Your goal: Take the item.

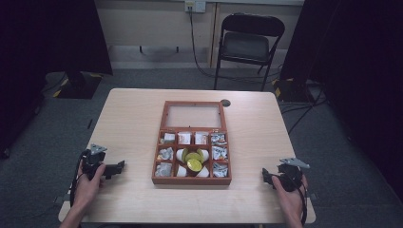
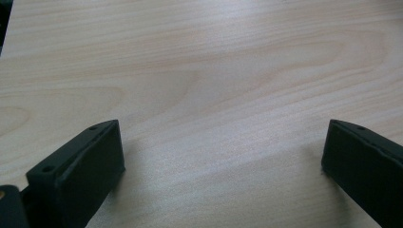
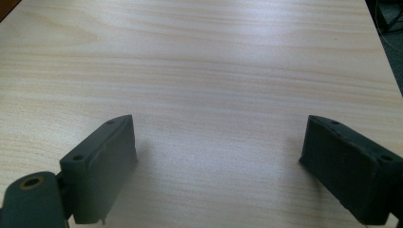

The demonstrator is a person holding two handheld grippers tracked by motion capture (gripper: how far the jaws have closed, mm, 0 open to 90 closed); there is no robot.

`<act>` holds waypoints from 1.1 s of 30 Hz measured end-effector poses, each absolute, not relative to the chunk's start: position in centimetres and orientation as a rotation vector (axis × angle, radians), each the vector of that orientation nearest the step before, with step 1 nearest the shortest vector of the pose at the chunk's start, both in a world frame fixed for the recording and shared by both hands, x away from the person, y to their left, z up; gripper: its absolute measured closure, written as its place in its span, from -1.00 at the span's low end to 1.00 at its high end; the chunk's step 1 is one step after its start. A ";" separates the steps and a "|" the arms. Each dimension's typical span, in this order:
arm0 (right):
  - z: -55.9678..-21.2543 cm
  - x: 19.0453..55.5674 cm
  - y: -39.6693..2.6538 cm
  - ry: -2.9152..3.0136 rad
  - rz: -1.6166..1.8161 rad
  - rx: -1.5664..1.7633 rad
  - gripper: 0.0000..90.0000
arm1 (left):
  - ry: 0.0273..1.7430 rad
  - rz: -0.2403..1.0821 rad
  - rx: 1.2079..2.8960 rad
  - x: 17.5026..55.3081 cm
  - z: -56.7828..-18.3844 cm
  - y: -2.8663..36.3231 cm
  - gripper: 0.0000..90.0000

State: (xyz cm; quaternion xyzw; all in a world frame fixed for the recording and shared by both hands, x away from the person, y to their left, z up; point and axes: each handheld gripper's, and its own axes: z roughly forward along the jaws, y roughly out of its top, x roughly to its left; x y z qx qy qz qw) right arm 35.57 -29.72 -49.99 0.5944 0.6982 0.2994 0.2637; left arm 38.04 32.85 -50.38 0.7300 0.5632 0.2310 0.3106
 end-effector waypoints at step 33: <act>-49.0 35.2 -29.2 1.959 0.887 1.590 -0.61 | 1.480 0.609 1.929 38.2 -50.4 32.8 -1.00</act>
